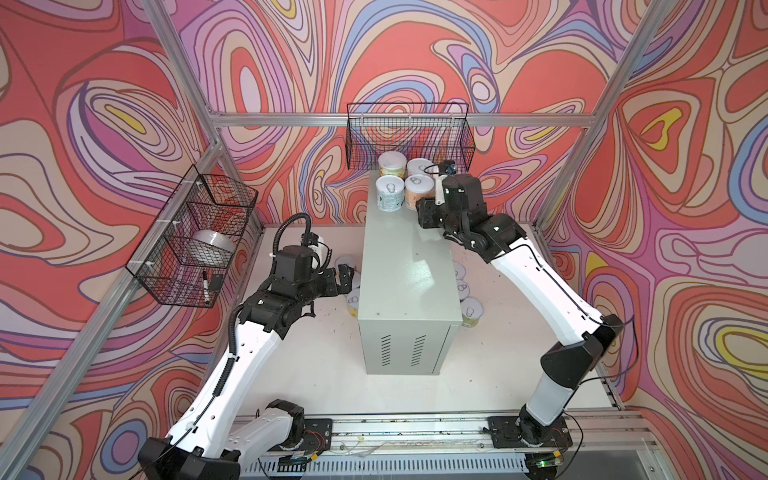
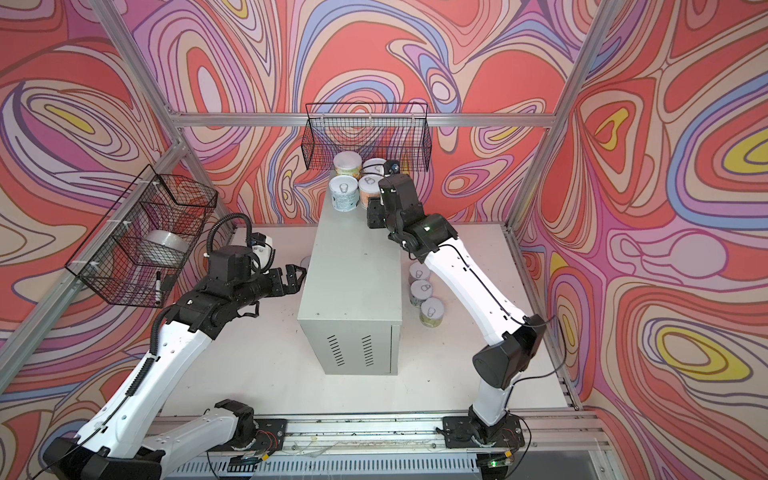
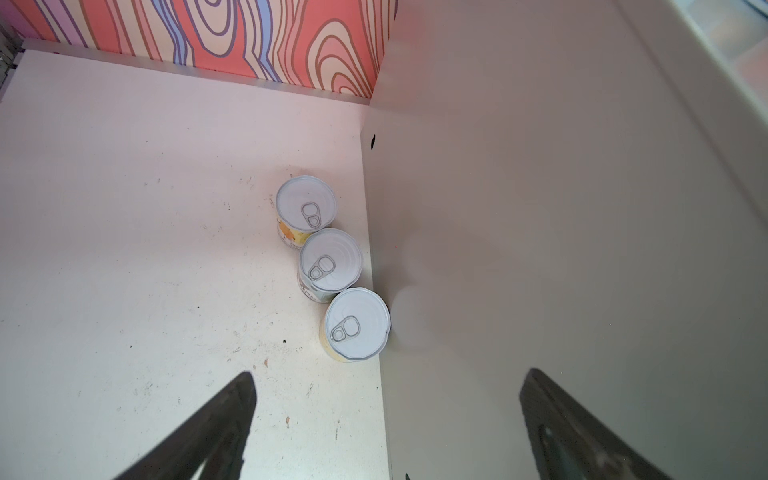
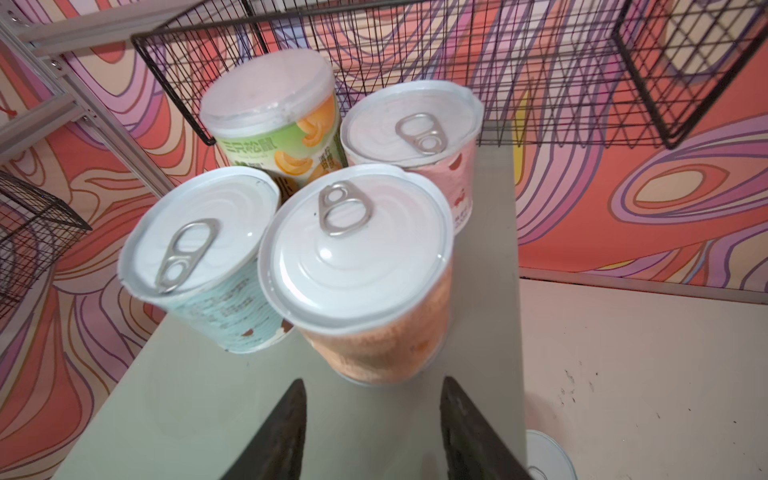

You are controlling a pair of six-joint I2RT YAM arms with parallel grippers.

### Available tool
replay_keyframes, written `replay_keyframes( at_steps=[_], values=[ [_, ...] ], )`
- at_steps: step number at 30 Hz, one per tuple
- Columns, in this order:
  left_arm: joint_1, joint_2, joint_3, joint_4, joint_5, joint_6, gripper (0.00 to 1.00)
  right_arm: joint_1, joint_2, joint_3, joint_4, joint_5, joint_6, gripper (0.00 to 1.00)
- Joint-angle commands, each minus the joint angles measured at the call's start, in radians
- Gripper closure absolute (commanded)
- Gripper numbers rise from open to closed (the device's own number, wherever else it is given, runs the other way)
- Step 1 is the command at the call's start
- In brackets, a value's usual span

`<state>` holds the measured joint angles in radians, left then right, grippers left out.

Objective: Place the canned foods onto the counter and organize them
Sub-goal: 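Withdraw the right gripper down beside the box toward the small cans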

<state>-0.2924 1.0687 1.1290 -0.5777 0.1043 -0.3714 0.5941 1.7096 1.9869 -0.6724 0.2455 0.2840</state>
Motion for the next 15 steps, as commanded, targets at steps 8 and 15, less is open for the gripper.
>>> replay_keyframes(
  at_steps=[8, 15],
  values=[
    [0.009, -0.090, -0.084, -0.005, -0.064, -0.054, 0.00, -0.034, -0.374, -0.315, -0.109, 0.058, 0.030, 0.36],
    [0.009, -0.159, -0.176, -0.020, -0.074, -0.108, 0.00, -0.179, -0.577, -0.619, -0.104, -0.045, 0.146, 0.31]
  ],
)
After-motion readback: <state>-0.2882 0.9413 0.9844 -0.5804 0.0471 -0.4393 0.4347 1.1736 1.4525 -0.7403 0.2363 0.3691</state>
